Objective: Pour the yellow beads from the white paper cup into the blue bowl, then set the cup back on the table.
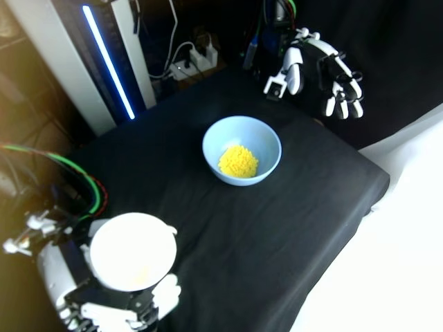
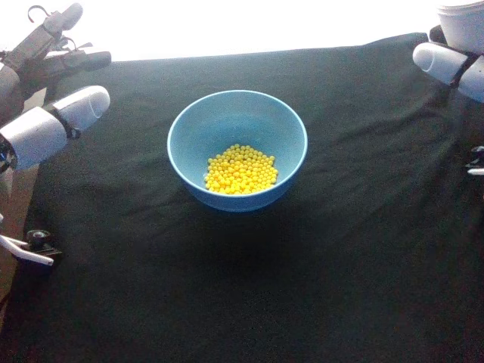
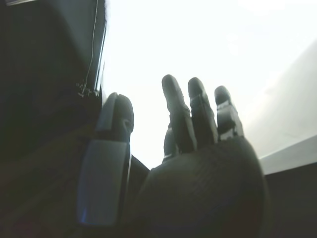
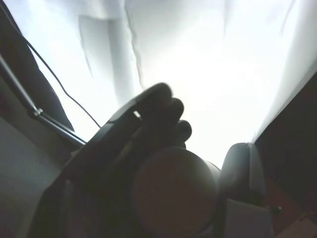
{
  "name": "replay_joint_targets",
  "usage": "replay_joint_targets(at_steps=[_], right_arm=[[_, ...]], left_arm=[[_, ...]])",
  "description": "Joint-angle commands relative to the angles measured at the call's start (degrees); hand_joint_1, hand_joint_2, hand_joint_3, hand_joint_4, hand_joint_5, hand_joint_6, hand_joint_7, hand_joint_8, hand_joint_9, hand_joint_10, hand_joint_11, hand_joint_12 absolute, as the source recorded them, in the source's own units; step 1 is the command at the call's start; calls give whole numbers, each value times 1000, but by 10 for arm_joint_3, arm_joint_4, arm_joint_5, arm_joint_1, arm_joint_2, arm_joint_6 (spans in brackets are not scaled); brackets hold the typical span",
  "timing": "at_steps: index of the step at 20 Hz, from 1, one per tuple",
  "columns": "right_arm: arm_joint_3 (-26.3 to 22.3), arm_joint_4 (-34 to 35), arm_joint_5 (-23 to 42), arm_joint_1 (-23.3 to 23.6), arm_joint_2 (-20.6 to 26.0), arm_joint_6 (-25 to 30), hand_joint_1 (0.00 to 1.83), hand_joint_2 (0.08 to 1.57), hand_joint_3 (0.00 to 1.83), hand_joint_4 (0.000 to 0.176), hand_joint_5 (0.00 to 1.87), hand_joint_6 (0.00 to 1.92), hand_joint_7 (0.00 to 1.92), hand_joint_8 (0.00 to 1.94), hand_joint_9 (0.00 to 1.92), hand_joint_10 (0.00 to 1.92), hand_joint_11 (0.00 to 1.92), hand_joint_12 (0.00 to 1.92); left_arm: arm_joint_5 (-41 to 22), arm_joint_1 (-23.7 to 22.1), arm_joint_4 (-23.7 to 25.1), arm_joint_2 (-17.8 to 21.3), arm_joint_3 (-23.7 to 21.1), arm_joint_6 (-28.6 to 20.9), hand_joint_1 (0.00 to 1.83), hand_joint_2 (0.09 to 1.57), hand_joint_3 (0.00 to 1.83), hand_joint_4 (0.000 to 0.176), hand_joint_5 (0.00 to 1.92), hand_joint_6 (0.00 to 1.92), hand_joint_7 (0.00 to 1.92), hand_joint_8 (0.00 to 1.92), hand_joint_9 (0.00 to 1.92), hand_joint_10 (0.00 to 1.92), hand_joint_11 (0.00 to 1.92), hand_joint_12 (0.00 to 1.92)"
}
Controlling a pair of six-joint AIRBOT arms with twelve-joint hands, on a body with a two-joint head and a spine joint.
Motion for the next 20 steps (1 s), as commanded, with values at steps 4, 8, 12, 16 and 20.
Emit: replay_joint_targets(at_steps=[4, 8, 12, 16, 20], right_arm=[[12, -1, 50, -4, -1, 11, 1170, 1038, 0, 0, 1163, 671, 674, 0, 369, 0, 216, 154], [26, 0, 30, -8, -10, 19, 1144, 1013, 0, 1, 1231, 557, 357, 0, 23, 0, 1, 2], [42, 0, 1, -12, -15, 19, 1155, 1000, 0, 0, 1275, 470, 205, 0, 0, 0, 0, 0], [65, 5, -19, -18, -29, 19, 1163, 1003, 0, 0, 1261, 495, 131, 2, 0, 0, 0, 0], [77, 12, -31, -26, -42, 19, 1193, 992, 0, 0, 1300, 416, 115, 1, 0, 0, 0, 0]], left_arm=[[-34, -2, 8, -12, 1, -3, 919, 1211, 2, 0, 207, 1, 732, 1, 461, 2, 0, 240], [-34, -2, 9, -12, 1, -3, 916, 1203, 0, 0, 201, 2, 744, 2, 472, 2, 0, 372], [-33, -2, 9, -12, 2, -4, 906, 1186, 0, 9, 207, 1, 746, 0, 471, 0, 0, 399], [-34, -2, 9, -14, 2, -5, 888, 1173, 0, 9, 201, 0, 740, 1, 456, 2, 0, 201], [-34, -2, 11, -15, 3, -7, 897, 1165, 0, 11, 189, 0, 724, 1, 475, 5, 0, 234]])
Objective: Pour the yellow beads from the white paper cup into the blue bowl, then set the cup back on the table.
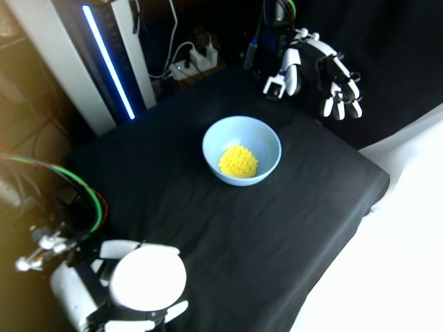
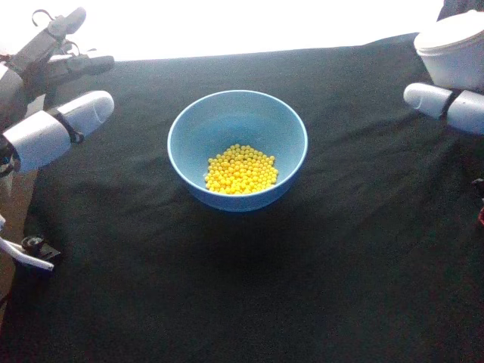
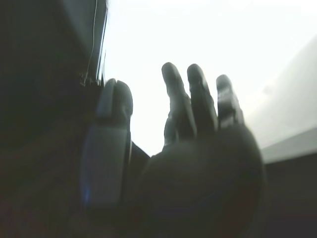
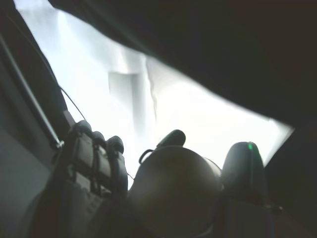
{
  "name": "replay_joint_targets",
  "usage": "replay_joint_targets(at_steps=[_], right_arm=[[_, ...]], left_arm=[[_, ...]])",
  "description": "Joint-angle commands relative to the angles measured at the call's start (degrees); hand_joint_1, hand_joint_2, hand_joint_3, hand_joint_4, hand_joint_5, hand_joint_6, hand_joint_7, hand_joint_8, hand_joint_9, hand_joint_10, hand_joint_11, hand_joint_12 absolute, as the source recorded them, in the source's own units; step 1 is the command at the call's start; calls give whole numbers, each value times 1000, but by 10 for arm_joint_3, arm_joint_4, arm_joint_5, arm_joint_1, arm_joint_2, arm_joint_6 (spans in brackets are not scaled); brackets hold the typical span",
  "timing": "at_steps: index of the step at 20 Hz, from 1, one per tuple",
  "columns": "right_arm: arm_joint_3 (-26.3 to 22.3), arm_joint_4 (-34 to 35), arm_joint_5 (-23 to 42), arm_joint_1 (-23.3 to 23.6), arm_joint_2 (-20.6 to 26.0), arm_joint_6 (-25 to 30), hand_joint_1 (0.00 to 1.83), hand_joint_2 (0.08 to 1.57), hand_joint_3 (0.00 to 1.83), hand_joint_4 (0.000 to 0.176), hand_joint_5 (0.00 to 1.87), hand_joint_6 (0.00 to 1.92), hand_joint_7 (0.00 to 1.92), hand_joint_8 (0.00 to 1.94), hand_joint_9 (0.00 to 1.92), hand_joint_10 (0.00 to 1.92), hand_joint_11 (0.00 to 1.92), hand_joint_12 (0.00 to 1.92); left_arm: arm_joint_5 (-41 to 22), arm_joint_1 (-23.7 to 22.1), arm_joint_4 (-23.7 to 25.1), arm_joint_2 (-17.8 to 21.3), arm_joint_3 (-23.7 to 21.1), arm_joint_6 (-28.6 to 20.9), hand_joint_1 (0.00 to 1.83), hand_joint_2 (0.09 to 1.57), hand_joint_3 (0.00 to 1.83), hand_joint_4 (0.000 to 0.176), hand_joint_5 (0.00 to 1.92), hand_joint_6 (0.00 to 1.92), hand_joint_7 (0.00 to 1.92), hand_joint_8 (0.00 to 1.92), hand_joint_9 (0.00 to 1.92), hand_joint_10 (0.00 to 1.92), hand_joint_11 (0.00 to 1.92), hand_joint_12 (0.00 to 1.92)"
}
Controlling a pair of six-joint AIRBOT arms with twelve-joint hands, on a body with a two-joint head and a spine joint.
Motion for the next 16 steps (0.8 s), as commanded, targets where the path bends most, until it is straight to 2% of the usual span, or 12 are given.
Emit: replay_joint_targets(at_steps=[1, 2, 4, 5, 6, 7, 8, 13, 14, 16], right_arm=[[9, 1, 65, 0, 1, 7, 1193, 992, 0, 0, 1305, 404, 114, 1, 0, 0, 0, 0], [12, 2, 62, -1, -1, 7, 1204, 992, 0, 0, 1303, 404, 101, 3, 0, 0, 0, 0], [19, 6, 57, -1, -6, 7, 1199, 999, 1, 0, 1278, 453, 92, 0, 0, 0, 0, 0], [26, 8, 54, -2, -11, 7, 1198, 1013, 2, 0, 1227, 546, 67, 6, 0, 0, 0, 0], [29, 9, 52, -2, -13, 7, 1200, 1012, 0, 0, 1229, 544, 67, 2, 0, 0, 0, 0], [32, 12, 49, -4, -15, 7, 1201, 1011, 0, 0, 1231, 542, 67, 1, 0, 0, 0, 0], [33, 15, 46, -7, -16, 8, 1203, 1003, 0, 0, 1256, 496, 93, 1, 0, 0, 0, 0], [41, 28, 31, -18, -20, 8, 1199, 1013, 1, 0, 1230, 542, 61, 0, 0, 0, 0, 0], [41, 28, 29, -19, -21, 8, 1182, 1027, 1, 0, 1190, 616, 46, 1, 0, 0, 0, 0], [41, 28, 29, -20, -21, 8, 1154, 1046, 1, 0, 1133, 721, 42, 0, 0, 0, 0, 0]], left_arm=[[-41, -2, 7, -11, 1, -7, 899, 1157, 0, 18, 197, 1, 721, 1, 480, 4, 0, 284], [-41, -2, 7, -11, 1, -7, 887, 1152, 0, 15, 197, 1, 724, 1, 466, 2, 0, 322], [-41, -2, 7, -12, 1, -7, 901, 1153, 0, 14, 205, 1, 745, 4, 421, 3, 0, 158], [-41, -2, 8, -13, 1, -7, 896, 1152, 0, 20, 205, 0, 749, 3, 416, 1, 0, 128], [-41, -2, 8, -14, 1, -8, 887, 1147, 0, 26, 203, 0, 748, 1, 419, 1, 0, 149], [-42, -2, 9, -14, 1, -9, 884, 1153, 1, 23, 194, 0, 739, 0, 422, 2, 0, 166], [-42, -2, 9, -14, 2, -10, 883, 1148, 0, 33, 196, 0, 733, 0, 414, 1, 0, 148], [-42, -2, 11, -14, 2, -11, 879, 1153, 2, 26, 204, 0, 749, 2, 423, 12, 14, 87], [-42, -2, 11, -14, 2, -11, 888, 1154, 1, 40, 208, 0, 748, 0, 427, 3, 2, 135], [-42, -2, 11, -14, 2, -11, 869, 1156, 1, 47, 189, 0, 735, 0, 423, 1, 0, 201]])
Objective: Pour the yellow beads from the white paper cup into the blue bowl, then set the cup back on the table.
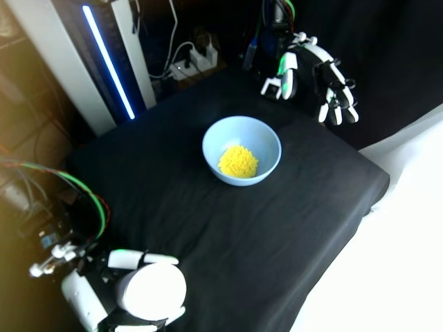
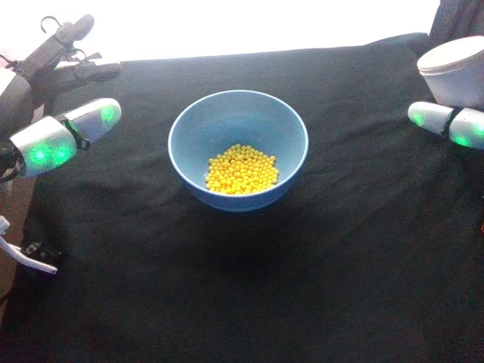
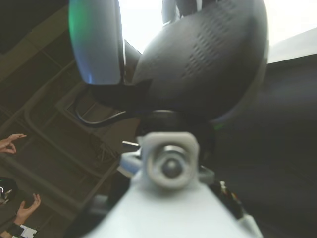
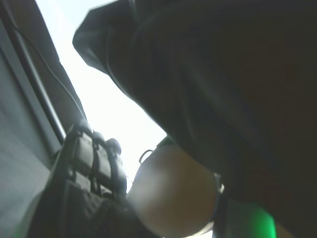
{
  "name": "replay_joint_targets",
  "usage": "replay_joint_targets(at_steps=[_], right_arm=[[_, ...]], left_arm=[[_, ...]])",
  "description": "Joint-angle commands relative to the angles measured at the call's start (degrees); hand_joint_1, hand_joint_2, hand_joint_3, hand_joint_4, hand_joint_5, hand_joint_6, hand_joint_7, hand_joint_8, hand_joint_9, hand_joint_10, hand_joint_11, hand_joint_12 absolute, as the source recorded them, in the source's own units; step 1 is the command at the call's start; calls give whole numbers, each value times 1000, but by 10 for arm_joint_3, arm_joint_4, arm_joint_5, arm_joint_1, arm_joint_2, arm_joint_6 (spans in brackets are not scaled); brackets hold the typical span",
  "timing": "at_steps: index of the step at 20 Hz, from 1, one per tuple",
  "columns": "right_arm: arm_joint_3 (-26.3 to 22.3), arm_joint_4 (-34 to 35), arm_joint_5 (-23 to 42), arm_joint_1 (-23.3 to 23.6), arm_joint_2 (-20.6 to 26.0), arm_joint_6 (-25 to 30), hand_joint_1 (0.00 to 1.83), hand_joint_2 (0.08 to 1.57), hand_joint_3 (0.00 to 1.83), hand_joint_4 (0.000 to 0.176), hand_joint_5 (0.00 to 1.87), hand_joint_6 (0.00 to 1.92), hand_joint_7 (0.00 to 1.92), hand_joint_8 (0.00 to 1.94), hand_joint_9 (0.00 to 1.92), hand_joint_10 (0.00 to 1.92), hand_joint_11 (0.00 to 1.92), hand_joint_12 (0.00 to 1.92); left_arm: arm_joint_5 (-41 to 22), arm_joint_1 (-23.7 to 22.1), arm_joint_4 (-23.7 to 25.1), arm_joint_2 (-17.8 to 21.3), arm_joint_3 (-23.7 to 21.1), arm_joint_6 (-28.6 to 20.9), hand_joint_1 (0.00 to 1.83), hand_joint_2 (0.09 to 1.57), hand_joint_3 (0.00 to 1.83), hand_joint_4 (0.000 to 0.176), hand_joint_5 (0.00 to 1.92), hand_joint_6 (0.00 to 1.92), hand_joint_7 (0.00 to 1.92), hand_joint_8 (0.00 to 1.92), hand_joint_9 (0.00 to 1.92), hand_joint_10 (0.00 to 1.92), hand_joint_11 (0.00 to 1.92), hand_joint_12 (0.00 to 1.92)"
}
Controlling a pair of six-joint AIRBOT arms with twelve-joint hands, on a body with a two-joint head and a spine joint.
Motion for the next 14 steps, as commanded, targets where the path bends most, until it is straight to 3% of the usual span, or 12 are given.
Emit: replay_joint_targets(at_steps=[1, 2, 3, 4, 5, 11, 12, 13, 14], right_arm=[[6, 0, 69, 2, 1, 6, 1135, 1046, 0, 0, 1131, 728, 49, 2, 0, 0, 0, 0], [7, 0, 69, 2, 1, 6, 1101, 1046, 0, 76, 1127, 736, 19, 9, 0, 0, 0, 0], [7, -1, 69, 2, 1, 6, 1091, 1043, 0, 112, 1128, 733, 20, 7, 0, 0, 0, 0], [7, -2, 69, 2, 1, 6, 1082, 1030, 0, 163, 1155, 685, 30, 3, 0, 0, 0, 0], [7, -3, 69, 2, 1, 6, 1080, 1027, 0, 173, 1160, 674, 30, 2, 0, 0, 0, 0], [10, -8, 71, 2, 1, 19, 1077, 1024, 0, 176, 1161, 673, 51, 4, 0, 0, 0, 0], [10, -9, 72, 2, 1, 20, 1041, 913, 0, 118, 983, 285, 70, 2, 0, 0, 0, 0], [11, -10, 72, 2, 1, 22, 1027, 883, 0, 86, 953, 105, 69, 1, 0, 0, 0, 0], [11, -11, 72, 2, 1, 23, 1015, 874, 0, 59, 922, 53, 44, 0, 0, 0, 0, 0]], left_arm=[[-49, -2, 8, -9, 1, -9, 869, 1154, 0, 46, 190, 1, 734, 0, 425, 1, 0, 232], [-49, -2, 8, -9, 1, -9, 879, 1156, 1, 49, 193, 1, 731, 0, 411, 4, 0, 178], [-49, -2, 8, -9, 1, -9, 884, 1149, 0, 49, 198, 1, 732, 0, 410, 3, 0, 135], [-48, -2, 9, -9, 1, -9, 887, 1150, 0, 43, 193, 1, 733, 0, 407, 1, 0, 98], [-48, -2, 9, -10, 1, -9, 887, 1150, 0, 44, 190, 0, 733, 0, 388, 7, 0, 31], [-46, -2, 10, -12, 2, -9, 870, 1152, 2, 52, 183, 1, 735, 4, 372, 0, 0, 0], [-46, -2, 10, -12, 2, -9, 873, 1148, 0, 55, 188, 3, 739, 6, 387, 6, 0, 0], [-46, -2, 10, -12, 2, -9, 877, 1149, 1, 55, 193, 5, 745, 8, 385, 5, 0, 0], [-45, -2, 10, -12, 2, -9, 874, 1151, 2, 59, 188, 2, 744, 6, 368, 0, 0, 0]])
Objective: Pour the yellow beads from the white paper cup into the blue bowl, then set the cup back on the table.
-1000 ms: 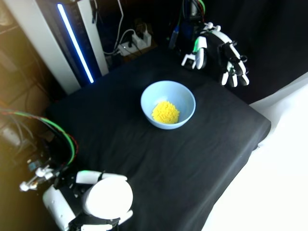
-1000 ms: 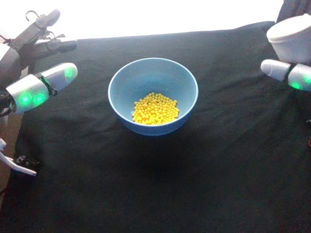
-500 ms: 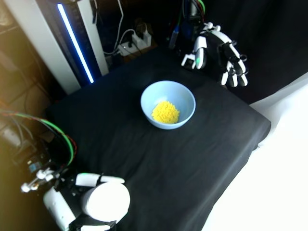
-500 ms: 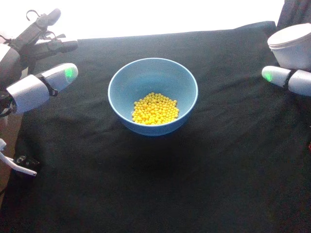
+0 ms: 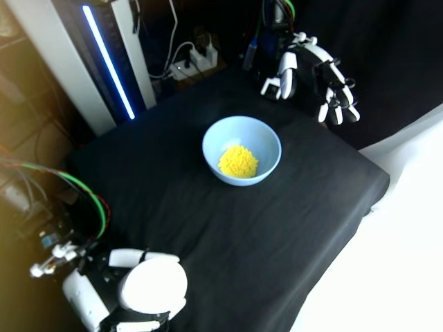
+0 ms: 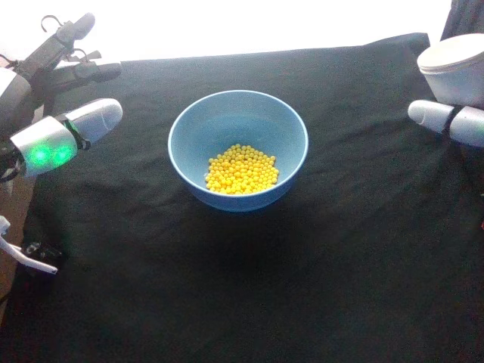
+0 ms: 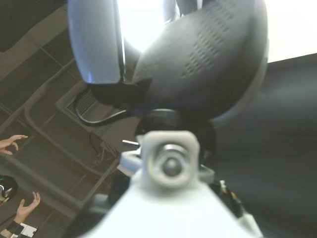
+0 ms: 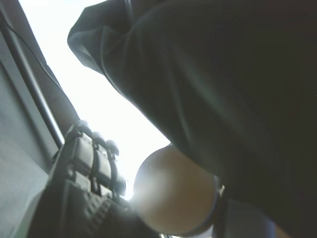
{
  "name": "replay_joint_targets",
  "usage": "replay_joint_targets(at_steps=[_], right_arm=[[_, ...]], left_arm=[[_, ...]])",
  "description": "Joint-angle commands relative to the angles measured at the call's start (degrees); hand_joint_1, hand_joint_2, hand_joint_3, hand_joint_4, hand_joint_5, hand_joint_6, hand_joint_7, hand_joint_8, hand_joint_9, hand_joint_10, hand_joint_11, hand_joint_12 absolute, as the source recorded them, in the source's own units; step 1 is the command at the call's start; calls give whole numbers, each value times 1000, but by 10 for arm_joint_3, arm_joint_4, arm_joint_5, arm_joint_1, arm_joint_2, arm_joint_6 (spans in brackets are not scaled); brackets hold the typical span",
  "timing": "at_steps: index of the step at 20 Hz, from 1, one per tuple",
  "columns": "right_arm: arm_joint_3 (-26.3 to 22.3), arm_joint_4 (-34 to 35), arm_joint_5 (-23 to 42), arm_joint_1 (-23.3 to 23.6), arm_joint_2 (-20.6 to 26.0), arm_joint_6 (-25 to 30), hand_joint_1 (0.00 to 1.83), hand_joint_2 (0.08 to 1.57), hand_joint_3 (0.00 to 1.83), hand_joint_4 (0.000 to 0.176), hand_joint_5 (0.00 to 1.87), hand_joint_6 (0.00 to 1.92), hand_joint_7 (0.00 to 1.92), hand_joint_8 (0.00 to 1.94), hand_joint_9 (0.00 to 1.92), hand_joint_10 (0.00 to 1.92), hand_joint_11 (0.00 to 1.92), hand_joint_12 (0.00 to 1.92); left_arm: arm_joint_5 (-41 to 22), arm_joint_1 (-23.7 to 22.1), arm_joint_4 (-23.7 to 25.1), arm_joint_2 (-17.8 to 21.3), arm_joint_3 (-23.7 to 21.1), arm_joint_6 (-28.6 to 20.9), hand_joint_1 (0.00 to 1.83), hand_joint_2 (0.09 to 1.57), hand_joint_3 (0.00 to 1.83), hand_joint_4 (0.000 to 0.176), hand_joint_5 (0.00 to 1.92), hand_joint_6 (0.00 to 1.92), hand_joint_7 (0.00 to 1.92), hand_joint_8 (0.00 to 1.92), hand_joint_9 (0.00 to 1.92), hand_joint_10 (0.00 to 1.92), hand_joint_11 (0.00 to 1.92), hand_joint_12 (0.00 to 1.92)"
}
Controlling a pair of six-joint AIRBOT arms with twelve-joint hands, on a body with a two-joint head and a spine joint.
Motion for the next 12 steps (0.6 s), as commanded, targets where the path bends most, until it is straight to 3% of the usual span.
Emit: replay_joint_targets(at_steps=[1, 3, 4, 5, 6, 7, 8, 9, 10, 12], right_arm=[[6, -2, 71, 2, 2, 9, 1001, 853, 0, 60, 907, 35, 21, 0, 0, 0, 0, 0], [7, -3, 71, 2, 2, 10, 907, 817, 0, 54, 826, 3, 35, 11, 0, 0, 0, 0], [8, -5, 71, 2, 2, 10, 868, 792, 0, 44, 749, 0, 99, 10, 0, 0, 0, 0], [8, -6, 71, 2, 2, 11, 858, 770, 0, 52, 655, 0, 122, 12, 0, 0, 0, 0], [8, -6, 71, 2, 2, 11, 812, 750, 0, 87, 518, 0, 56, 2, 0, 0, 0, 0], [9, -7, 71, 2, 2, 11, 813, 748, 0, 88, 440, 0, 18, 0, 0, 0, 0, 0], [9, -8, 71, 2, 2, 11, 815, 760, 0, 116, 307, 0, 3, 0, 0, 0, 0, 0], [9, -9, 71, 2, 2, 11, 821, 746, 0, 131, 220, 0, 0, 0, 0, 0, 0, 0], [10, -9, 71, 2, 2, 11, 821, 735, 0, 167, 117, 0, 0, 0, 0, 0, 0, 0], [11, -9, 71, 2, 2, 11, 774, 689, 0, 176, 13, 0, 0, 0, 0, 0, 0, 0]], left_arm=[[-44, -2, 8, -11, 1, -9, 870, 1152, 2, 62, 185, 0, 747, 7, 359, 0, 0, 0], [-43, -2, 9, -12, 2, -9, 875, 1152, 2, 62, 185, 0, 747, 6, 357, 0, 0, 0], [-43, -2, 9, -12, 2, -9, 886, 1155, 3, 52, 183, 0, 740, 2, 359, 1, 0, 0], [-43, -2, 9, -12, 2, -9, 885, 1158, 4, 51, 180, 0, 736, 0, 373, 7, 0, 0], [-42, -2, 9, -12, 3, -9, 896, 1154, 2, 56, 188, 3, 737, 1, 358, 1, 0, 0], [-42, -2, 10, -12, 3, -9, 896, 1152, 0, 55, 188, 3, 734, 0, 367, 5, 0, 0], [-42, -2, 10, -13, 3, -9, 892, 1148, 0, 57, 193, 4, 741, 3, 367, 5, 0, 0], [-41, -2, 10, -13, 4, -9, 890, 1147, 0, 59, 193, 4, 739, 2, 367, 5, 0, 0], [-41, -2, 10, -14, 4, -9, 901, 1158, 3, 35, 174, 0, 712, 0, 382, 10, 0, 0], [-41, -2, 10, -15, 5, -10, 905, 1152, 0, 32, 183, 4, 720, 5, 416, 20, 0, 0]])
